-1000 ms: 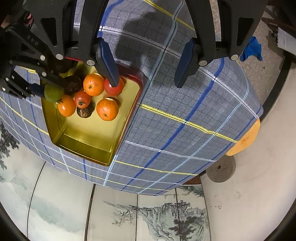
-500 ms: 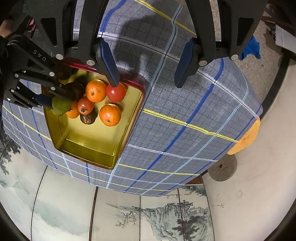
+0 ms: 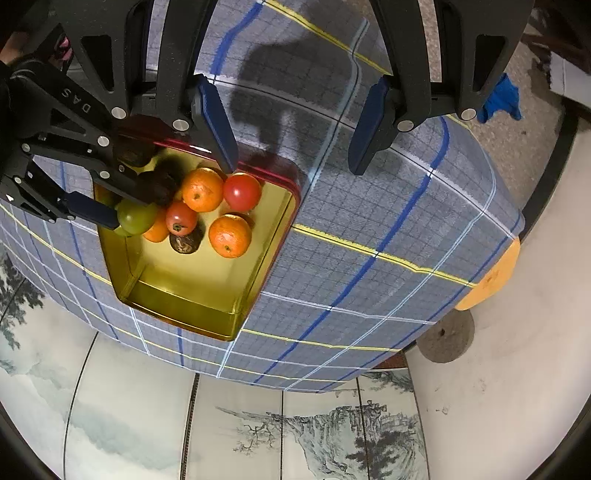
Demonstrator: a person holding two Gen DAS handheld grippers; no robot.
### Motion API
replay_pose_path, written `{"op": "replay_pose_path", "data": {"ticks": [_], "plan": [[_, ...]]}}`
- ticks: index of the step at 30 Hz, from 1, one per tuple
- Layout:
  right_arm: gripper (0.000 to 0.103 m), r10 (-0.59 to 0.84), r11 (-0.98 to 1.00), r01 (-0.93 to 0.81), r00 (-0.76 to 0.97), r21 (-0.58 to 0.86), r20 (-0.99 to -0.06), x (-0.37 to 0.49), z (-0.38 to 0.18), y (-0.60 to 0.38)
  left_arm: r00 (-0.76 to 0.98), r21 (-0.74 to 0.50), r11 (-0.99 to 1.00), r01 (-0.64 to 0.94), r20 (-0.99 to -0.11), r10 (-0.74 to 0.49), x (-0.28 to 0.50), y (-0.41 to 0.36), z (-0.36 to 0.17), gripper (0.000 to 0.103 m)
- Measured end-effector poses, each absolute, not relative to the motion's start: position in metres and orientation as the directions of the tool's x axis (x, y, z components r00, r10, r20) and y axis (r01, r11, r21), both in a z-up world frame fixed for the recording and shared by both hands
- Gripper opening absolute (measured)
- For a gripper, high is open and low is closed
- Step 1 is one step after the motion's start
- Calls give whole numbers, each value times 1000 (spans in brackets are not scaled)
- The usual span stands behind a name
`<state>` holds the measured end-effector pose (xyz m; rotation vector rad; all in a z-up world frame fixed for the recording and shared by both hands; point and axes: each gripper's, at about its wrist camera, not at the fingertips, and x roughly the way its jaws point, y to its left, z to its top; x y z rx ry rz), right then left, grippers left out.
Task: Organize fruits
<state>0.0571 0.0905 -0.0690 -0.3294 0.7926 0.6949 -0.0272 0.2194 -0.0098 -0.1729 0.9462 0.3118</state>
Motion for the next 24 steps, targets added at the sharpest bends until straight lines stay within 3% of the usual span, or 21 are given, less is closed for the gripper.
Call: {"op": "replay_pose_path", "data": {"ticks": [3, 5, 11, 24], "plan": [[55, 450, 741, -672, 507, -10, -735, 51, -62, 86, 548, -5, 944, -329, -815, 187, -28, 217, -8, 63], [73, 449, 746, -666, 518, -13, -728, 46, -56, 83, 551, -4, 946, -325, -813, 186, -29, 213, -5, 63], [92, 433, 765, -643, 545, -27, -717, 31, -42, 70, 560, 2, 952, -306, -809, 181, -31, 201, -1, 63], [101, 373, 823, -568, 539, 2, -755, 23, -50, 45, 560, 35, 958, -284, -805, 196, -30, 182, 4, 63]]}}
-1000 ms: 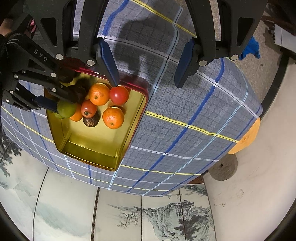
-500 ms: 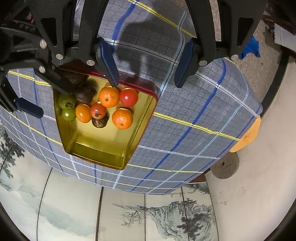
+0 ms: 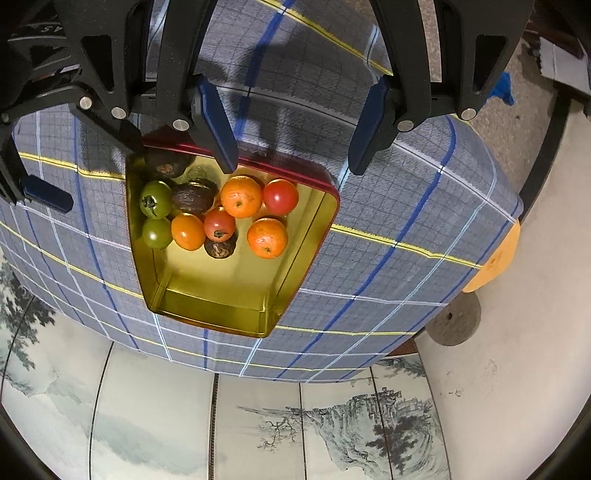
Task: Organize fruits
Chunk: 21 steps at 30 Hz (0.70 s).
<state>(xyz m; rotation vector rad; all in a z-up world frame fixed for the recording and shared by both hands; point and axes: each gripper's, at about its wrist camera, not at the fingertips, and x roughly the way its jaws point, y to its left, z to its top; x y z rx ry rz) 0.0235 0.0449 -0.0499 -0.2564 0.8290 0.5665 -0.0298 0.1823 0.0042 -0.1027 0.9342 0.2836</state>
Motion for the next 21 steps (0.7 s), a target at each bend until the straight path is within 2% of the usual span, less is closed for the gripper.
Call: {"op": "replay_pose_path", "data": {"ticks": [21], "plan": [[102, 318, 825, -564, 511, -32, -799, 22, -69, 49, 551, 59, 959, -278, -808, 210, -29, 177, 0, 63]]}}
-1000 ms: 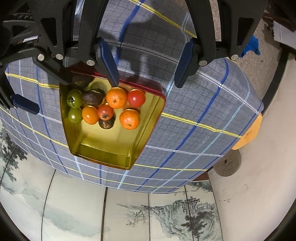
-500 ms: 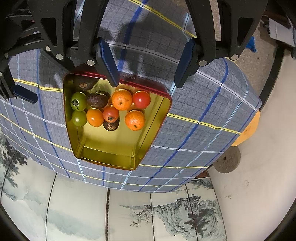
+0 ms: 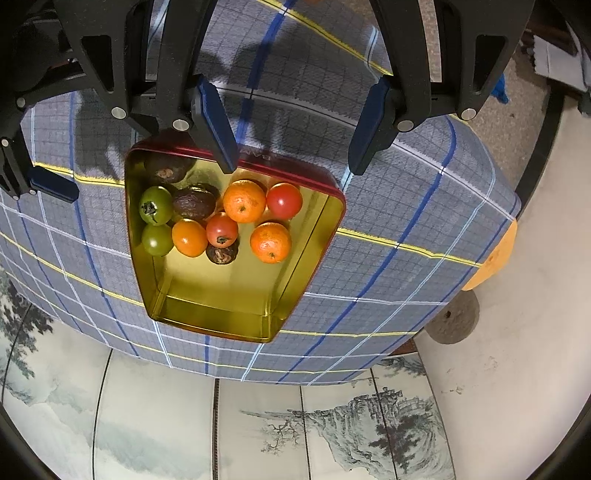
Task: Organize fruits
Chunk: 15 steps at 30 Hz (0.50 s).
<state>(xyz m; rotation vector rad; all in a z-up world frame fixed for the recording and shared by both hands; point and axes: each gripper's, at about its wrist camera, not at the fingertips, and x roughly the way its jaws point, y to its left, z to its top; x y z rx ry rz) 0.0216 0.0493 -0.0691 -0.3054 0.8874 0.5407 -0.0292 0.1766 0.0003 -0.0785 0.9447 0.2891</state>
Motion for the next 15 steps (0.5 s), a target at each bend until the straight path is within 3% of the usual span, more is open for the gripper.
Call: {"op": "replay_pose_path", "data": {"ticks": [15], "plan": [[102, 307, 821, -569, 499, -39, -811, 21, -76, 52, 549, 62, 957, -283, -808, 214, -29, 178, -2, 63]]}}
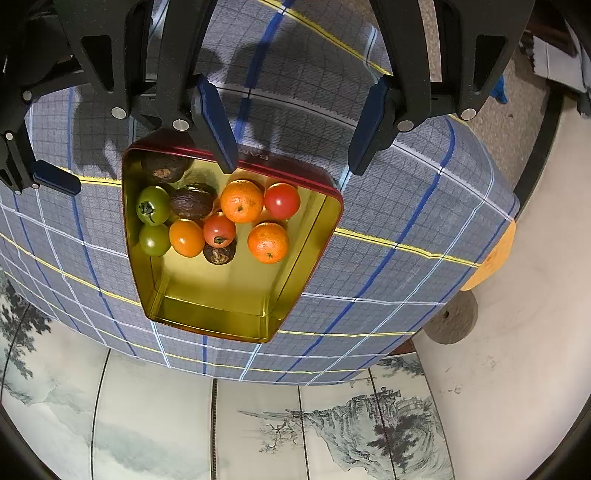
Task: Organize fruits
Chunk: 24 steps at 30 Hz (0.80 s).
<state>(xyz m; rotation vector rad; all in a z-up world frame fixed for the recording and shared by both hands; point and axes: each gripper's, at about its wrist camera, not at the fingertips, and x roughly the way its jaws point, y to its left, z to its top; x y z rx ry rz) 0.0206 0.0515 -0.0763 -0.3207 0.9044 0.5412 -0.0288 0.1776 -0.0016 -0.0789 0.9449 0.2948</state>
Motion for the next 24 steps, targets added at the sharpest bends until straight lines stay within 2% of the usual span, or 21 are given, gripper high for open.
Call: {"op": "replay_pose_path", "data": {"ticks": [24], "plan": [[102, 306, 821, -569, 498, -40, -811, 20, -77, 51, 547, 54, 959, -279, -812, 205, -29, 178, -2, 64]]}}
